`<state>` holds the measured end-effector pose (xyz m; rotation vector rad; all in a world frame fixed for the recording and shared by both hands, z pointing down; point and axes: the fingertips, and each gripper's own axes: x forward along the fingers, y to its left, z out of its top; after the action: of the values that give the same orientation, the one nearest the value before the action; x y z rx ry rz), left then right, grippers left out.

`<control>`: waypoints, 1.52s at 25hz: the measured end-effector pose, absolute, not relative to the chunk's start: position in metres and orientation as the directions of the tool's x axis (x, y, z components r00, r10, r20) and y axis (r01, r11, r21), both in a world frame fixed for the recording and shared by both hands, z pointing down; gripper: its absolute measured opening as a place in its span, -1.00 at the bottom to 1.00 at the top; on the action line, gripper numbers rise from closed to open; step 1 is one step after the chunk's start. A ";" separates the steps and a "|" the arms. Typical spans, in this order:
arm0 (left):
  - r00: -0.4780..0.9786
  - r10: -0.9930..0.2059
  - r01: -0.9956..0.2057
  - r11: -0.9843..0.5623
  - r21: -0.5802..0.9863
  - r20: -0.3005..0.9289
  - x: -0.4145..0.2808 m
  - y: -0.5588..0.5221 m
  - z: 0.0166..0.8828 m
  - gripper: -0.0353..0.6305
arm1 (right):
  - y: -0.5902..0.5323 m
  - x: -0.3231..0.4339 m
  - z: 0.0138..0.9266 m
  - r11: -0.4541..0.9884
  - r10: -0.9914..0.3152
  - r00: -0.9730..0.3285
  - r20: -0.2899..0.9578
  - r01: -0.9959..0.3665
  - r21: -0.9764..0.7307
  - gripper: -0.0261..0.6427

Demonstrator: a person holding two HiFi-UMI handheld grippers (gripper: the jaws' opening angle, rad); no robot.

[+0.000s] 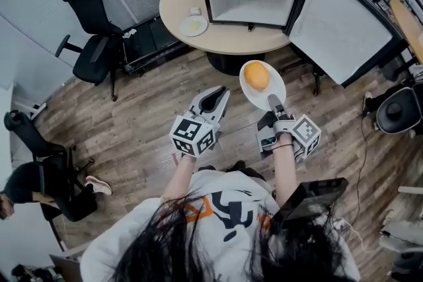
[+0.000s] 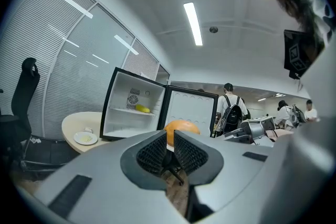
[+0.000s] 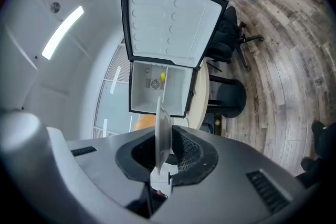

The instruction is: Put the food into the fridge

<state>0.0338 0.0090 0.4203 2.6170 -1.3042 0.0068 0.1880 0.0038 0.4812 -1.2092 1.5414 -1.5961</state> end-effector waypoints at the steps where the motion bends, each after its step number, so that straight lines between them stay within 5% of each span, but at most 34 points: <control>1: 0.604 -0.791 -0.792 -0.580 0.190 0.099 0.037 0.008 0.420 -0.75 | 0.002 0.191 0.482 -0.143 -0.892 -0.405 0.202 -0.170 -0.975 -0.80; 38: 0.613 -0.778 -0.787 -0.586 0.192 0.139 0.002 -0.158 0.434 -0.75 | -0.157 0.158 0.500 -0.204 -0.884 -0.401 0.241 -0.133 -0.970 -0.80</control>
<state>0.0020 -0.1576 0.4337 2.6045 -1.2857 0.0584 0.1578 -0.1566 0.4999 -1.2156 1.4737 -1.6634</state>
